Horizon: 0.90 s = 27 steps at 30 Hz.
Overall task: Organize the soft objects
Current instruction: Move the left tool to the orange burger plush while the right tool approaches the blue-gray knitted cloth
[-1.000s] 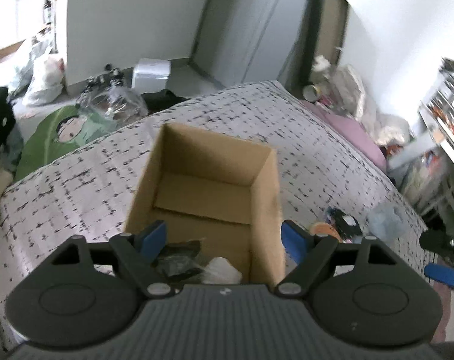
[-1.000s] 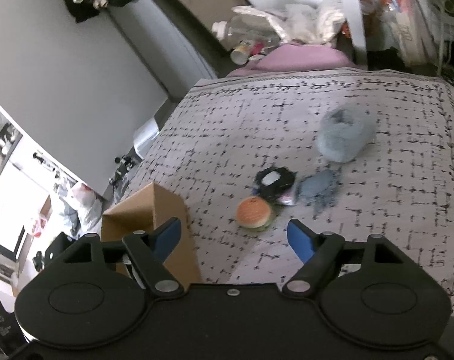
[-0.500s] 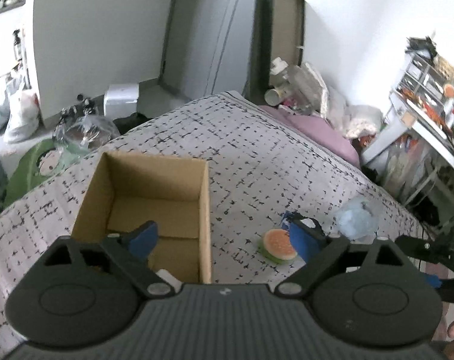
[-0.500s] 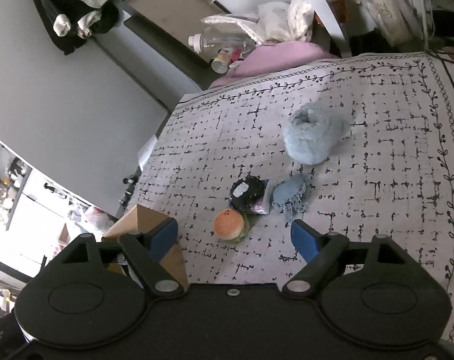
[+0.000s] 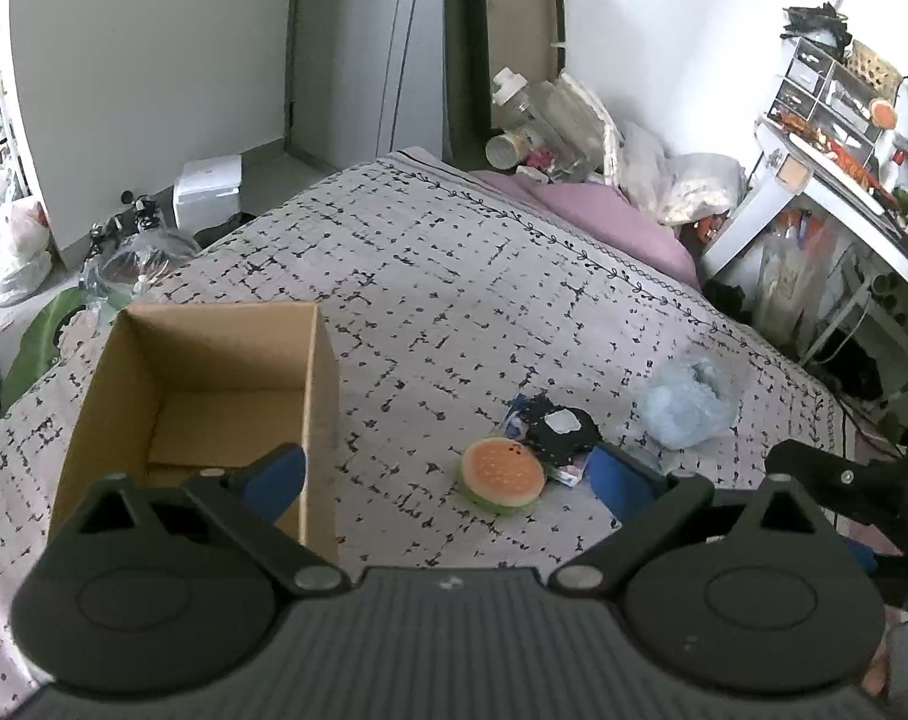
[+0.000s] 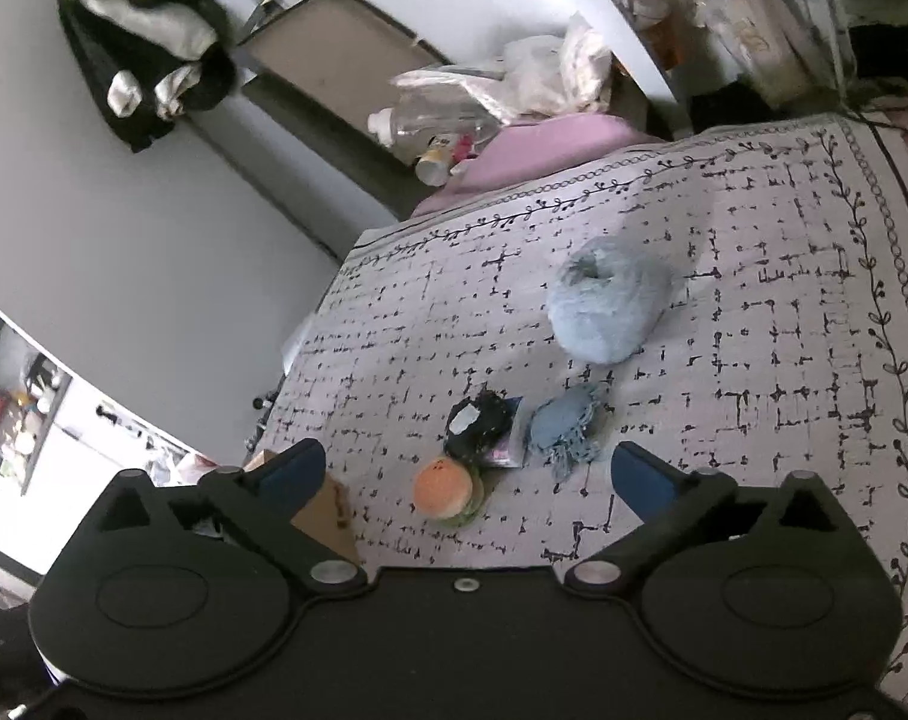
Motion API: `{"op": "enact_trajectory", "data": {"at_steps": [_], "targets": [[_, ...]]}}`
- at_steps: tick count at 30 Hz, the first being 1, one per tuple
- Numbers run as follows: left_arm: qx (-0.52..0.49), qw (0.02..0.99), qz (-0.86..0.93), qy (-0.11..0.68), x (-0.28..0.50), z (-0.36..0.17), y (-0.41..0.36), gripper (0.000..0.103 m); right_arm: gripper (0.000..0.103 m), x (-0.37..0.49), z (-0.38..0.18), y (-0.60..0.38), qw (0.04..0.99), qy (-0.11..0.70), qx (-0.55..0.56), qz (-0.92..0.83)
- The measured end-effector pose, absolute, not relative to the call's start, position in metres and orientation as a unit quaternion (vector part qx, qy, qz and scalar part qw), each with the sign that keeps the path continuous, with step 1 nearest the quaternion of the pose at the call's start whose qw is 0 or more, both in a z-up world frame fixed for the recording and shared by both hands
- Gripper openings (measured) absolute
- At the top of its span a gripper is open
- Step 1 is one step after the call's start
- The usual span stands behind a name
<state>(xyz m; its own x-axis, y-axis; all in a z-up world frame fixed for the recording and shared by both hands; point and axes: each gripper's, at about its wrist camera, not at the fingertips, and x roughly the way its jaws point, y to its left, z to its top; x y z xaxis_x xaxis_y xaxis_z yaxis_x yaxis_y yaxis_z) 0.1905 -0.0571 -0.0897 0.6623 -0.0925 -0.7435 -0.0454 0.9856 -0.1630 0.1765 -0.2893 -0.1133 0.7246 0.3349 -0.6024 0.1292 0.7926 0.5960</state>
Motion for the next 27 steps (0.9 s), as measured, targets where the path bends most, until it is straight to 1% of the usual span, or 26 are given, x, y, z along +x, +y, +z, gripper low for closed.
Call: {"op": "enact_trajectory", "data": {"at_steps": [16, 18, 20, 22, 27], "targets": [[-0.091, 0.89, 0.01, 0.446, 0.222, -0.116, -0.085, 0.099, 0.102, 0.198, -0.151, -0.316, 0.829, 0.4, 0.39, 0.029], [-0.095, 0.886, 0.009, 0.454, 0.227, -0.123, -0.087, 0.098, 0.097, 0.202, -0.157, -0.316, 0.823, 0.408, 0.394, 0.027], [-0.103, 0.884, 0.009, 0.455, 0.231, -0.129, -0.088, 0.097, 0.091, 0.208, -0.165, -0.318, 0.813, 0.42, 0.403, 0.025], [-0.11, 0.884, 0.008, 0.455, 0.235, -0.135, -0.088, 0.096, 0.088, 0.213, -0.172, -0.321, 0.802, 0.429, 0.416, 0.022], [-0.117, 0.878, 0.01, 0.465, 0.248, -0.153, -0.091, 0.093, 0.086, 0.227, -0.19, -0.325, 0.784, 0.435, 0.444, 0.005]]}}
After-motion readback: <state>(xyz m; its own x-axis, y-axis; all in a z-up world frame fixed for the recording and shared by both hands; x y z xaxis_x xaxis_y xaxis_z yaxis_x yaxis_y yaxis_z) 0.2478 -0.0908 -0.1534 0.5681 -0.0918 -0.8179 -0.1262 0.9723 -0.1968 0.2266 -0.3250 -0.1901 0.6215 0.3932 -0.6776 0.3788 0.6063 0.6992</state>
